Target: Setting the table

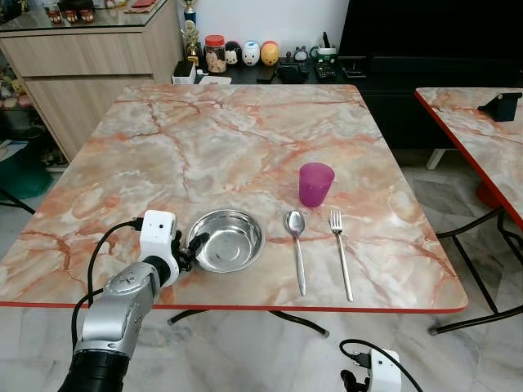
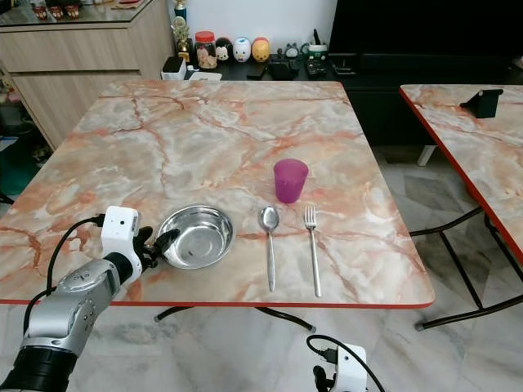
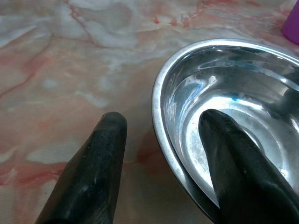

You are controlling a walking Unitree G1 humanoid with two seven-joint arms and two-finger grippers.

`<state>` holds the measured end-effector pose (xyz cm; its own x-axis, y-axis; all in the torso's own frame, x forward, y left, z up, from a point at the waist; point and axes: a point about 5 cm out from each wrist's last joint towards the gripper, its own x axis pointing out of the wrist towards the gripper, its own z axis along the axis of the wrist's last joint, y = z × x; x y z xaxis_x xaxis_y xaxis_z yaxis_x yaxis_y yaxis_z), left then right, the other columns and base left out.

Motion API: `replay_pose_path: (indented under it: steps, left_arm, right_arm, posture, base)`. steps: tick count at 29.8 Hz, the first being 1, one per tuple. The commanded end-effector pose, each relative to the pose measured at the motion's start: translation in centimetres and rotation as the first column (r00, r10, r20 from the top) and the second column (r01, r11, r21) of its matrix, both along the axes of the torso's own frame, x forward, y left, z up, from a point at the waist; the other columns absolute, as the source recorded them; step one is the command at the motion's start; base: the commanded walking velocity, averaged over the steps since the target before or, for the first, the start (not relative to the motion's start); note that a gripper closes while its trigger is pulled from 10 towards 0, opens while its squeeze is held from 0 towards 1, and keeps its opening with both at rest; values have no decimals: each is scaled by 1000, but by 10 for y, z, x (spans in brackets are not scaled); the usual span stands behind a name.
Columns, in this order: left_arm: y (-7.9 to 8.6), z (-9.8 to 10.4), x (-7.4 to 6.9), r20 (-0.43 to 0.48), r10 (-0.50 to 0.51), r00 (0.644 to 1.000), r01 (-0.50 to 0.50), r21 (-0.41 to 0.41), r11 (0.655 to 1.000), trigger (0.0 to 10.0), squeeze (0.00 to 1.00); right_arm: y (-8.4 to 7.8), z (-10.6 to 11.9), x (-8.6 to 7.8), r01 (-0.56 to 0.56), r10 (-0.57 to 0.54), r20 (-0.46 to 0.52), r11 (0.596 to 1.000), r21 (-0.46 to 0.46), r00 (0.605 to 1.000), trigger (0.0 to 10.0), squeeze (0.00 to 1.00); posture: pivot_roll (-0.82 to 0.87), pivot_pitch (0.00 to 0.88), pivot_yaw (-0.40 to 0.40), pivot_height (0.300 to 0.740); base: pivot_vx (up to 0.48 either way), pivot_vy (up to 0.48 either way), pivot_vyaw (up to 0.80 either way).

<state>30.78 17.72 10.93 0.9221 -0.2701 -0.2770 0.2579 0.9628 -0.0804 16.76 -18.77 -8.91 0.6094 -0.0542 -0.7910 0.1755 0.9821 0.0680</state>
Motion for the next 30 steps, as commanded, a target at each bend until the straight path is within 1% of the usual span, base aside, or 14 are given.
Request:
replay_pose_path:
  steps: [1, 2, 3, 4, 14, 15, 16, 30]
  left_arm:
    - [-3, -4, 0, -35, -18, 999, 18, 16, 1000, 824, 0]
    - [-4, -4, -1, -38, -21, 999, 21, 18, 1000, 2157, 0]
    - [-4, -4, -1, -38, -21, 999, 21, 18, 1000, 2157, 0]
    - [-4, -4, -1, -40, -22, 999, 23, 19, 1000, 10000, 0]
    - [-3, -5, 1, -43, -8, 999, 9, 26, 1000, 10000, 0]
    - [-3, -5, 1, -42, -5, 999, 6, 25, 1000, 3451, 0]
    - [-3, -5, 1, -41, -4, 999, 5, 24, 1000, 0, 0]
    - [-2, -2, 1, -29, -6, 1000, 7, 22, 1000, 0, 0]
  right_arm:
    - [1, 0, 0, -1, 1, -8, 1000, 8, 1000, 10000, 0]
    - [1, 0, 0, -2, 2, -8, 1000, 8, 1000, 10000, 0]
    - [1, 0, 0, -2, 2, -8, 1000, 8, 1000, 10000, 0]
    - [2, 0, 0, -2, 2, -8, 1000, 8, 1000, 10000, 0]
    - [2, 0, 0, -4, 4, -7, 1000, 8, 1000, 10000, 0]
    - [2, 0, 0, -4, 4, -7, 1000, 8, 1000, 10000, 0]
    - [2, 0, 0, -4, 4, -7, 1000, 8, 1000, 10000, 0]
    - [1, 0, 0, -5, 6, -7, 1000, 7, 1000, 10000, 0]
  posture:
    - [41, 0, 1, 740]
    - [41, 0, 2, 740]
    - [41, 0, 2, 740]
    - [41, 0, 2, 740]
    - [42, 0, 2, 740]
    - [41, 0, 2, 740]
    - [41, 0, 2, 740]
    - [43, 0, 2, 740]
  base:
    - [0, 0, 0]
    - [0, 0, 0]
    - [0, 0, 0]
    - [0, 0, 0]
    - [0, 0, 0]
    - [0, 0, 0]
    - [0, 0, 0]
    - [0, 0, 0]
